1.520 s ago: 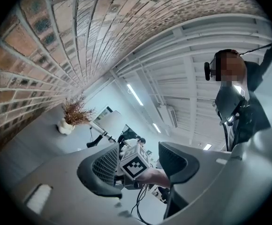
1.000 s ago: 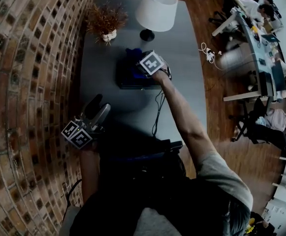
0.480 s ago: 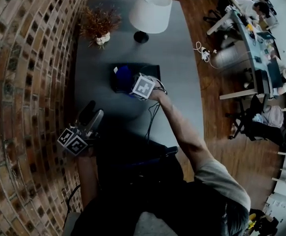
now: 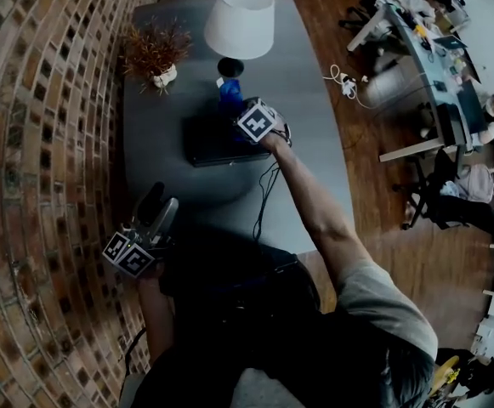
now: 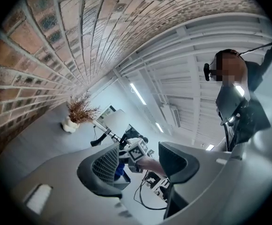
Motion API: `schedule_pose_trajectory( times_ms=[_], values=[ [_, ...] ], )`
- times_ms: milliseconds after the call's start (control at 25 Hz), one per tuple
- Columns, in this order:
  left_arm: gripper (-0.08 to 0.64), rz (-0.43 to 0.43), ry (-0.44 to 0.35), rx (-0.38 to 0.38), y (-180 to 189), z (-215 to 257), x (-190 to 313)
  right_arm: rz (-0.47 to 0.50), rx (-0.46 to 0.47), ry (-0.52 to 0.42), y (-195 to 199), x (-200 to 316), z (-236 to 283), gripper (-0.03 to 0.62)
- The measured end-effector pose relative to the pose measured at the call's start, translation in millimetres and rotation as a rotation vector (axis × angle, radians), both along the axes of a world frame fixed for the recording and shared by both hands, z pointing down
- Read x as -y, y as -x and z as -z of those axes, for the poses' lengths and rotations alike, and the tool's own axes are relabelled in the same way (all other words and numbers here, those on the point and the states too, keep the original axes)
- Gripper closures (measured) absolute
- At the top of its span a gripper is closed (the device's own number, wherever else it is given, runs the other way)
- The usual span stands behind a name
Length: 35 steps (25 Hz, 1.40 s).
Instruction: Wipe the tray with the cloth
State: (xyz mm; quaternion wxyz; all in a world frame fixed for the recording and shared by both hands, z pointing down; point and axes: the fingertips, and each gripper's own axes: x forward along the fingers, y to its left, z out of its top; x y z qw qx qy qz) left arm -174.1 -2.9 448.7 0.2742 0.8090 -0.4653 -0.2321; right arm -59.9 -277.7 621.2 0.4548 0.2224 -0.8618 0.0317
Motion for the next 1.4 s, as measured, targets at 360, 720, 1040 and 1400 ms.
schedule_pose_trajectory(
  times_ms=[360, 720, 1040, 1400],
  values=[
    [0.305, 0.006, 0.028, 0.004, 2.0, -5.4, -1.0, 0.419, -0.216, 0.194, -17.3, -150.5, -17.7, 0.411],
    [0.305, -0.015, 0.006, 0.003, -10.9, 2.2, 0.5, -0.015, -0.082, -0.04, -30.8, 11.0, 21.2, 0.41],
    [0.305, 0.021, 0.026, -0.002, 2.5, -4.5, -5.6, 0.264, -0.174, 0.139, -31.1, -107.7, -20.2, 0.411],
    [0.305, -0.03, 0.004, -0.015, -14.2, -0.6, 6.6, 0.021, -0.16, -0.131, -57.4, 3.4, 44.7, 0.41]
  ],
)
